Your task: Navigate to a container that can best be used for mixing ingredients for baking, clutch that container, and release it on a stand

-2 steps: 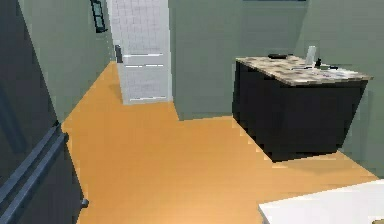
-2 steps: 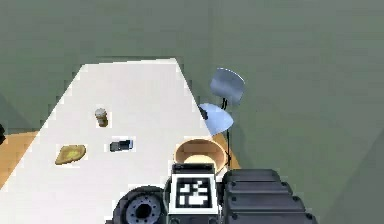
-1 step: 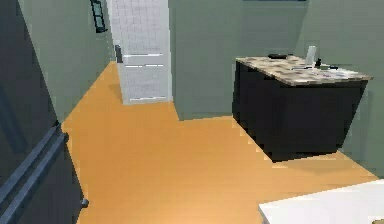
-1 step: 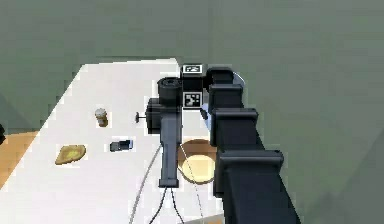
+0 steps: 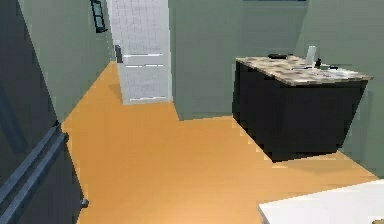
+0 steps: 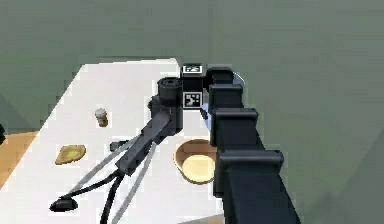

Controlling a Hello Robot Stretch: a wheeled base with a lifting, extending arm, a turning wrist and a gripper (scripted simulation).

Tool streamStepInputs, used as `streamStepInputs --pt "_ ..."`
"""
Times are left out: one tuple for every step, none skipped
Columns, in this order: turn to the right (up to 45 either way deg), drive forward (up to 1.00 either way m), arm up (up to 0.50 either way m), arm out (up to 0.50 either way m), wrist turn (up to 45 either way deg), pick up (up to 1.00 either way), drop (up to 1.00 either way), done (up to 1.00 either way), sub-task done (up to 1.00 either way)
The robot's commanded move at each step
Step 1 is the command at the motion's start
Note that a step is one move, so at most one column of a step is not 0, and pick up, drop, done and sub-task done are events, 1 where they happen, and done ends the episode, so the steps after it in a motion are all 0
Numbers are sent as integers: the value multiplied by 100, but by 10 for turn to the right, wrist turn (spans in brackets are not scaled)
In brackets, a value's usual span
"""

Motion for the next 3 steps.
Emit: streamStepInputs --pt "0 0 0 0 450 0 0 0 0" --pt "0 0 0 0 450 0 0 0 0" --pt "0 0 0 0 450 0 0 0 0"
